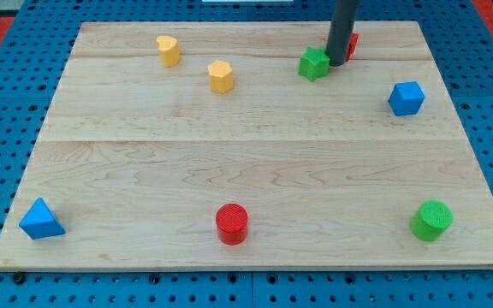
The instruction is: Slightly move the green star to the right
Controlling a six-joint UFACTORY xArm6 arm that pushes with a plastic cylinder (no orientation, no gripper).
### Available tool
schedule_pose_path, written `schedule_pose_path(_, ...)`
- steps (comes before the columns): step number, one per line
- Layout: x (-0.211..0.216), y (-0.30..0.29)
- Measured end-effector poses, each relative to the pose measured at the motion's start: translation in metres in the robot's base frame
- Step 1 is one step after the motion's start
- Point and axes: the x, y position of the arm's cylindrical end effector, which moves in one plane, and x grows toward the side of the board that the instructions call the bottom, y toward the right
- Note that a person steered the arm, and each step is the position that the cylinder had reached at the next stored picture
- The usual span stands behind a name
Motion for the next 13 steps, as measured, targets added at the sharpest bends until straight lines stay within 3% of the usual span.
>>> schedule_pose_path(2, 0.012, 0.009)
schedule_pose_path(3, 0.077, 0.058)
schedule_pose_path(4, 0.109, 0.025)
schedule_pose_path(5, 0.113, -0.013)
schedule_pose_path(7, 0.172, 0.056)
schedule_pose_path(8, 0.180, 0.106)
schedule_pose_path(10, 0.149, 0.167)
schedule_pose_path(13, 0.089, 0.157)
